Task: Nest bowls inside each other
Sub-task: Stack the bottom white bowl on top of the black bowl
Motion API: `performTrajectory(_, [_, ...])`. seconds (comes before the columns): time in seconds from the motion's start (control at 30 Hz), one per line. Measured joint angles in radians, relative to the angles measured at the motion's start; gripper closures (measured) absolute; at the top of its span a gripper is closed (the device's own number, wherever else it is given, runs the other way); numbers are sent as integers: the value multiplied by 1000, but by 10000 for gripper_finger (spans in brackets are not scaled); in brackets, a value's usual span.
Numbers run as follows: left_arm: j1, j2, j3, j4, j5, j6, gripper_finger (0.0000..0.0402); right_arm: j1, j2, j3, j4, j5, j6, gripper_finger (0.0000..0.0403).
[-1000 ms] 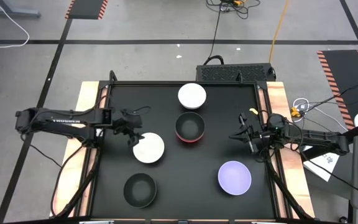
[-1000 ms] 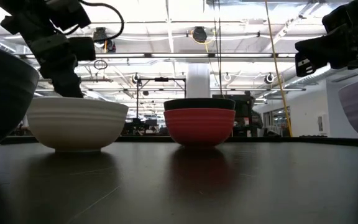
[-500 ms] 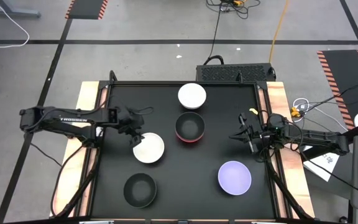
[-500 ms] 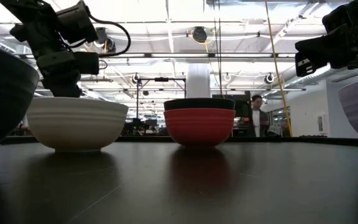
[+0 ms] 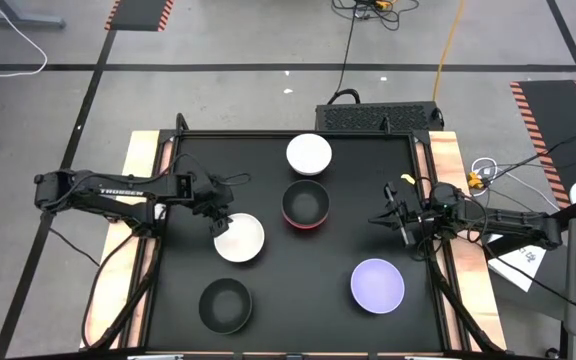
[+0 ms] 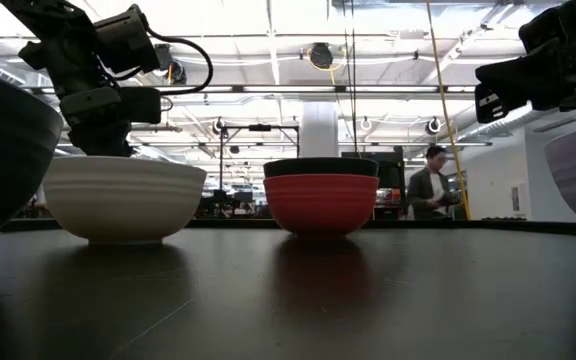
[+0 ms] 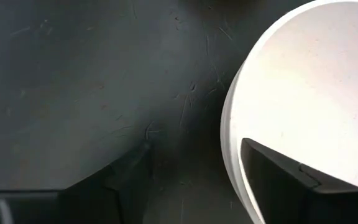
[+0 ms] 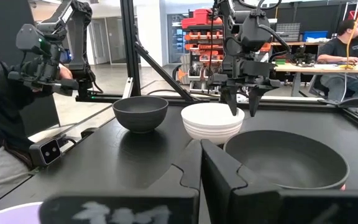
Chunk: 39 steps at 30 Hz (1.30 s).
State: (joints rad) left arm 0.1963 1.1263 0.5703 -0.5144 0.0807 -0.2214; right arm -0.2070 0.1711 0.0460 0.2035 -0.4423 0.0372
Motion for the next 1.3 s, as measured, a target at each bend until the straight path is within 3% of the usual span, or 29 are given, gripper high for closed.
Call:
performTrajectory(0.67, [0,-1,0,2,2,32,386,0,0,0,-8,0,0,403])
performTrajectory(0.9, [-11,-2,-2,74,-2,36,395,0,0,0,-14,0,0,403])
performTrajectory(1.3, [-11,-123,-2,114,-33,92,396,0,2,0,-14,0,2,403])
